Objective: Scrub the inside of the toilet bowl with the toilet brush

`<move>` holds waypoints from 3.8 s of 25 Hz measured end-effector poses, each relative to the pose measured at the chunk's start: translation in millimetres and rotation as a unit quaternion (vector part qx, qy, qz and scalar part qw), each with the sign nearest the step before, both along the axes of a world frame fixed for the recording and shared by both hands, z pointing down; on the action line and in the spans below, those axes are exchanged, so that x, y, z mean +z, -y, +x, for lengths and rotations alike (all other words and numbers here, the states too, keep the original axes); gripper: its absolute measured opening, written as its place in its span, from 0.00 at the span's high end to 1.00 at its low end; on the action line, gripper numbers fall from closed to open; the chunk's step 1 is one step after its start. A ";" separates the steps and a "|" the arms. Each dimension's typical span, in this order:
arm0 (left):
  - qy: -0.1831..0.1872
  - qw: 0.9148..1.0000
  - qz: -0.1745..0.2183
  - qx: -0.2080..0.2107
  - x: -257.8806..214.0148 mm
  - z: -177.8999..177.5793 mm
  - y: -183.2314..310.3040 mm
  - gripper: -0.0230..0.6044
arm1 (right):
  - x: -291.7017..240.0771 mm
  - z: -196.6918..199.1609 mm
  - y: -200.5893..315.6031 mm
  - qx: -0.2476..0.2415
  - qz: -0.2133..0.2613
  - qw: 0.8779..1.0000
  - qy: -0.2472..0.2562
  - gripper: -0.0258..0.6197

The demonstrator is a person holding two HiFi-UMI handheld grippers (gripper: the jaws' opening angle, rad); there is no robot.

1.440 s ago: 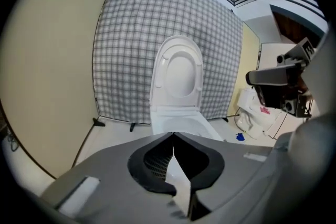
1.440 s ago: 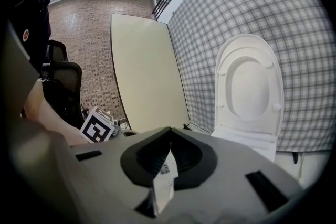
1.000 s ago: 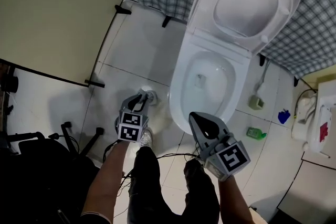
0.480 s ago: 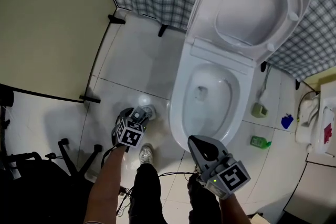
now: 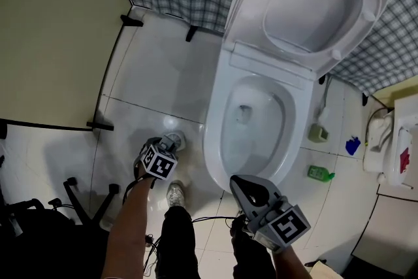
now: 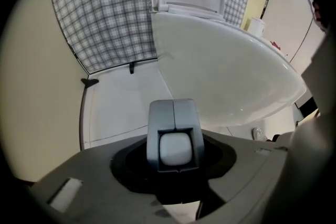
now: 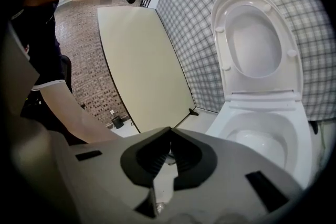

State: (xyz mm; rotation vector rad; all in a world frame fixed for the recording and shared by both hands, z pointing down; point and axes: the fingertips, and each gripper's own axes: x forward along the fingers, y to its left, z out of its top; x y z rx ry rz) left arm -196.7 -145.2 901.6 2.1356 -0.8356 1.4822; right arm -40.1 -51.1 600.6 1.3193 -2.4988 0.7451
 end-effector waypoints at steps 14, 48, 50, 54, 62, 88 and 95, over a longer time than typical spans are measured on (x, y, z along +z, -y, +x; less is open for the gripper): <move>0.015 1.000 -0.015 -0.016 -57.4 -13.5 -4.6 0.67 | -44.2 16.1 -8.0 0.023 0.022 0.999 0.009 0.96; -0.203 0.963 0.170 -0.055 -352.7 190.0 5.4 0.67 | -192.3 147.0 -27.6 0.126 0.078 0.989 0.012 0.96; -0.189 0.966 0.165 -0.067 -333.5 202.1 7.0 0.67 | -186.0 153.0 -25.3 0.127 0.074 0.989 0.014 0.96; -0.170 0.967 0.166 -0.090 -291.2 219.1 19.1 0.67 | -175.6 163.4 -17.9 0.128 0.073 0.989 0.016 0.96; -0.160 0.962 0.173 -0.136 -240.1 247.9 52.0 0.67 | -154.7 192.4 -1.5 0.135 0.079 0.988 -0.009 0.96; -0.233 0.963 0.096 0.096 -240.2 343.0 -31.4 0.67 | -148.5 216.5 -49.1 0.178 0.056 0.982 -0.004 0.96; -0.214 0.961 0.061 0.167 -243.9 327.0 -74.5 0.67 | -154.9 211.9 -52.6 0.185 0.054 0.981 0.006 0.96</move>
